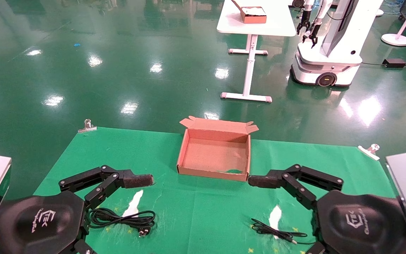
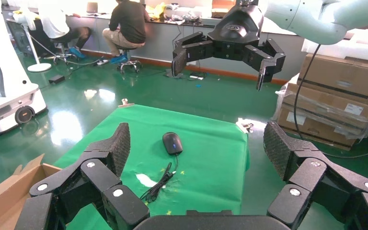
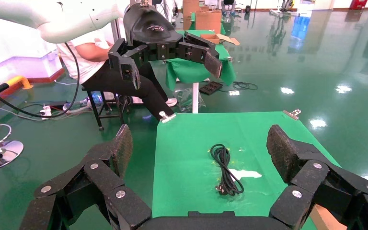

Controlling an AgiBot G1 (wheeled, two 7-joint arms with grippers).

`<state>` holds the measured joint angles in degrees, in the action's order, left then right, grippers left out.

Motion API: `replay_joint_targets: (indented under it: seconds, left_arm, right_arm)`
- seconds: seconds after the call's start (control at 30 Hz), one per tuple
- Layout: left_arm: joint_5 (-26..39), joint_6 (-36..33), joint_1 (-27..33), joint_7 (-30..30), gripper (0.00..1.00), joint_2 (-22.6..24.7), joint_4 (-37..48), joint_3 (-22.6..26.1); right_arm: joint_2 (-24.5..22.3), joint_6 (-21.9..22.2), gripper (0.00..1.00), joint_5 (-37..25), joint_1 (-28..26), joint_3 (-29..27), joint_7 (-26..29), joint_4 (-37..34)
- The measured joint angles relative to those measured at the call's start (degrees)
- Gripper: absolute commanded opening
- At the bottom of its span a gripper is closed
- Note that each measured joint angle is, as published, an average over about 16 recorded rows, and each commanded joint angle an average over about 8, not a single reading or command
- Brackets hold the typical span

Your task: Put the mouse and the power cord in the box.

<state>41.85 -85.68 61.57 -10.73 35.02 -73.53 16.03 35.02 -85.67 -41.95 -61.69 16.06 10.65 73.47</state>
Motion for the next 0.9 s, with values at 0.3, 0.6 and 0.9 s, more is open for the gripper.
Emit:
replay_joint_targets:
  seconds: [0.3, 0.6, 0.9]
  left_arm:
    - [0.0, 0.0, 0.0, 0.0, 1.0, 0.0, 0.0, 0.0]
    - [0.0, 0.0, 0.0, 0.0, 1.0, 0.0, 0.0, 0.0]
    - [0.0, 0.0, 0.0, 0.0, 1.0, 0.0, 0.0, 0.0]
  right_arm:
    - [0.0, 0.0, 1.0, 0.0, 0.0, 0.0, 0.0, 0.0]
    - [0.0, 0.0, 1.0, 0.0, 0.0, 0.0, 0.0, 0.0]
    - [0.0, 0.0, 1.0, 0.0, 0.0, 0.0, 0.0, 0.0]
